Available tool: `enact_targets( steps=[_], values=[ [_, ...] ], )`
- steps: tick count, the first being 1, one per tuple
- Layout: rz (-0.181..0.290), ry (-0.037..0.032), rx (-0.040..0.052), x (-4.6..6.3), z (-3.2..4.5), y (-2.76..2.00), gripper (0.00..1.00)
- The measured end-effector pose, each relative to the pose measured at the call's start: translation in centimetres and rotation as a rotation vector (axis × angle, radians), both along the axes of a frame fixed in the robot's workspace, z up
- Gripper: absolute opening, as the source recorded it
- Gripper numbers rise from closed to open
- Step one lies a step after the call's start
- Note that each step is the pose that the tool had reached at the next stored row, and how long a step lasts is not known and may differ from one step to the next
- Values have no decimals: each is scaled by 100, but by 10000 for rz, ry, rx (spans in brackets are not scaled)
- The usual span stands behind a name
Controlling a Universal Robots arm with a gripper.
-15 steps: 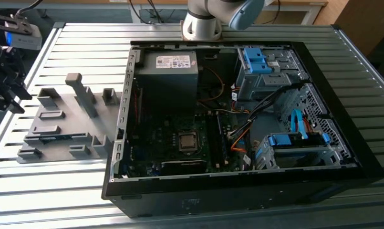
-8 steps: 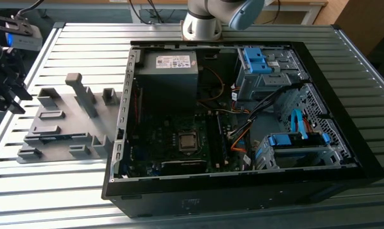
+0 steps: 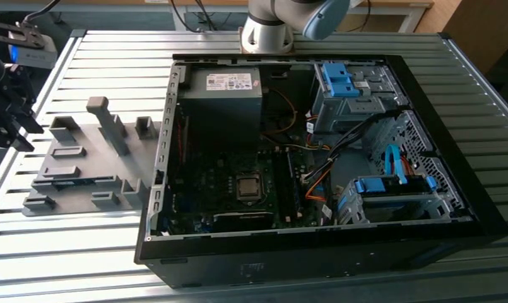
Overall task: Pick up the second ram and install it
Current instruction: 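Pick up the second ram and move it above second insertion slot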
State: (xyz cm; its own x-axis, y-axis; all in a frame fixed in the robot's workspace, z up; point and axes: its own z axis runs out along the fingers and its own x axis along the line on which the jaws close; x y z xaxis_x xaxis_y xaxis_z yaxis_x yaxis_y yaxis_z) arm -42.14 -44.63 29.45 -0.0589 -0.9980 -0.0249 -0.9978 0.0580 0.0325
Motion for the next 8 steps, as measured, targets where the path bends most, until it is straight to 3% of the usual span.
enact_targets(
  steps=[8],
  values=[
    [0, 0, 0, 0, -14, 0, 41]
  ],
)
